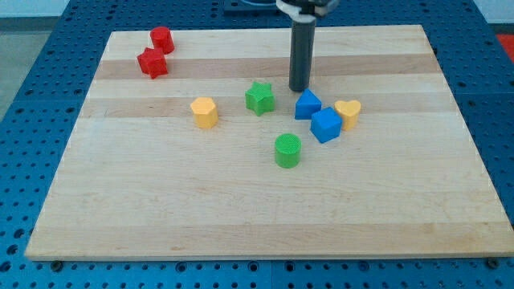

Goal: Slide green star closer to red star

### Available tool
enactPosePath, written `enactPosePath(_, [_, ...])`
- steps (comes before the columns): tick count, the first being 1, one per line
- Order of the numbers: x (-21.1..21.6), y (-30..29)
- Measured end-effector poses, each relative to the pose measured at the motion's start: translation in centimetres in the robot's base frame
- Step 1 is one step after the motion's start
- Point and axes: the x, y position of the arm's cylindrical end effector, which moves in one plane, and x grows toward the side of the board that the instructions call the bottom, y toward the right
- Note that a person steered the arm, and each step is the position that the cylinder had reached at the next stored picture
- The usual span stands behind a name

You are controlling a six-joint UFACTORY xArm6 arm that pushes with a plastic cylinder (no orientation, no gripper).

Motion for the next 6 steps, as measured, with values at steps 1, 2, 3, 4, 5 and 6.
enactPosePath(1, [4.4,-0.2])
enactPosePath(2, [6.5,-2.1])
enactPosePath(3, [5.7,-3.6])
enactPosePath(4, [3.4,-5.0])
enactPosePath(5, [1.2,-6.5])
enactPosePath(6, [-0.3,-8.7])
